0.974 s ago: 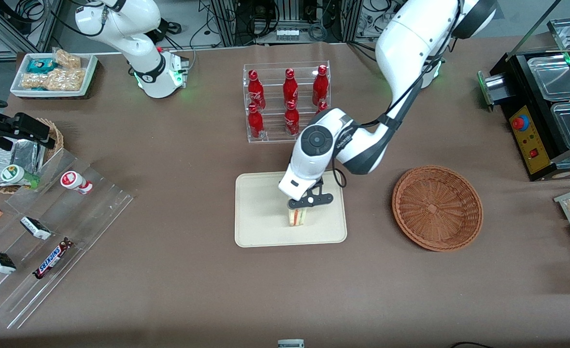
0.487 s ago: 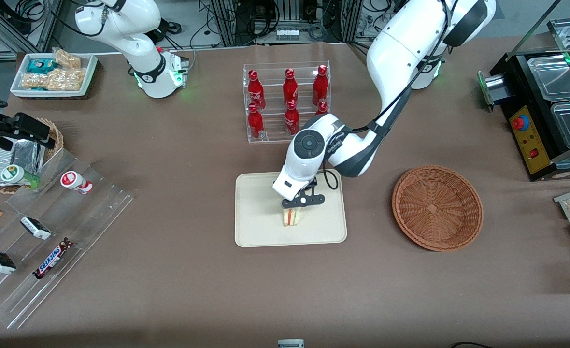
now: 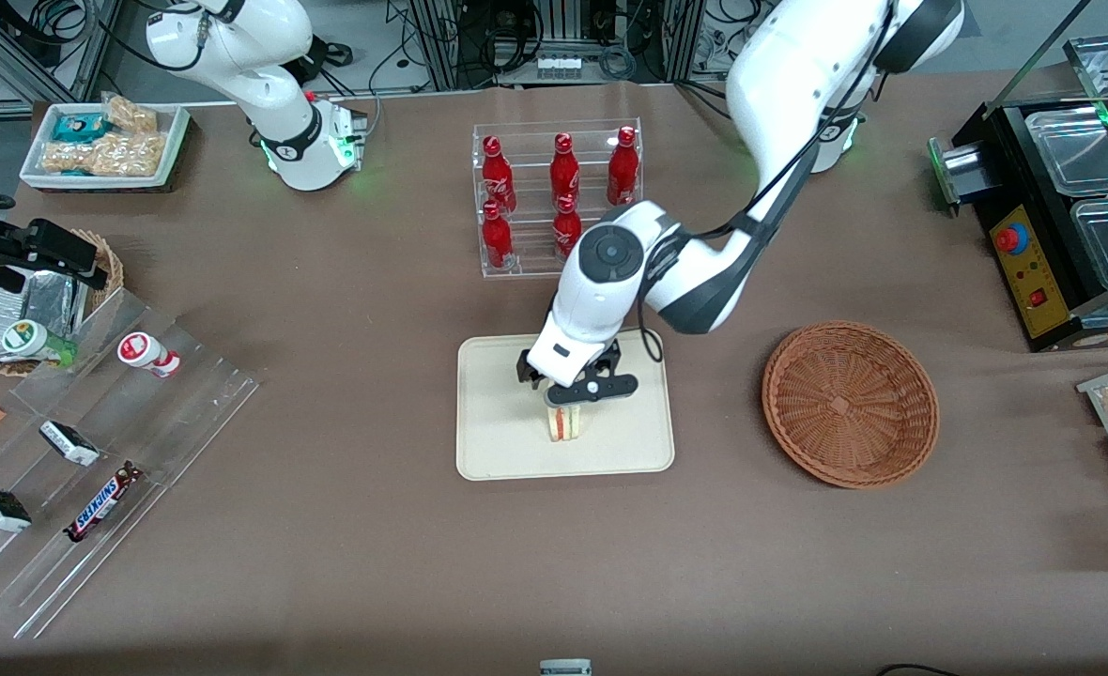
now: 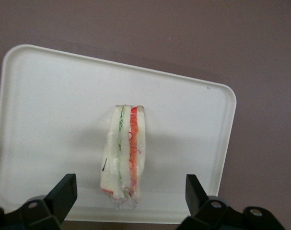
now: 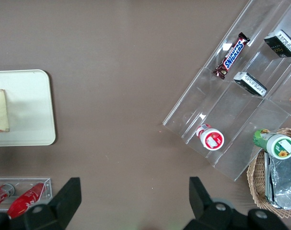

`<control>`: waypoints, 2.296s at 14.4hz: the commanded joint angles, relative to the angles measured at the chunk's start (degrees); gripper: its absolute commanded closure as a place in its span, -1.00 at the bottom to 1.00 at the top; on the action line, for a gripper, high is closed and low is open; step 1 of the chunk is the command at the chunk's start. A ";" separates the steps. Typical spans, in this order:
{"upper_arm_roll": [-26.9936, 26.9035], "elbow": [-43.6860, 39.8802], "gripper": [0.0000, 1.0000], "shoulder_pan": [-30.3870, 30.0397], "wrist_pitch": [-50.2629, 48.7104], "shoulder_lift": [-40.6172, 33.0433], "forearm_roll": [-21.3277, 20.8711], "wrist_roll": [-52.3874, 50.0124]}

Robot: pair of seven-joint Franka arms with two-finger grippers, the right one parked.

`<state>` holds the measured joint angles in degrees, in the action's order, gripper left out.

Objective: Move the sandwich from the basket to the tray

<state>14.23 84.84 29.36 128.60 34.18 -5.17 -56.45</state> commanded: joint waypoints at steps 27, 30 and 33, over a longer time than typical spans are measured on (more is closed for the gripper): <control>-0.87 5.87 -1.00 -37.71 -39.21 -28.37 4.46 45.56; -0.96 5.52 -1.00 -37.80 -39.12 -29.95 4.46 45.56; -0.96 5.52 -1.00 -37.80 -39.12 -30.66 4.46 45.56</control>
<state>13.09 89.15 -7.98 89.80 5.18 -1.57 -11.67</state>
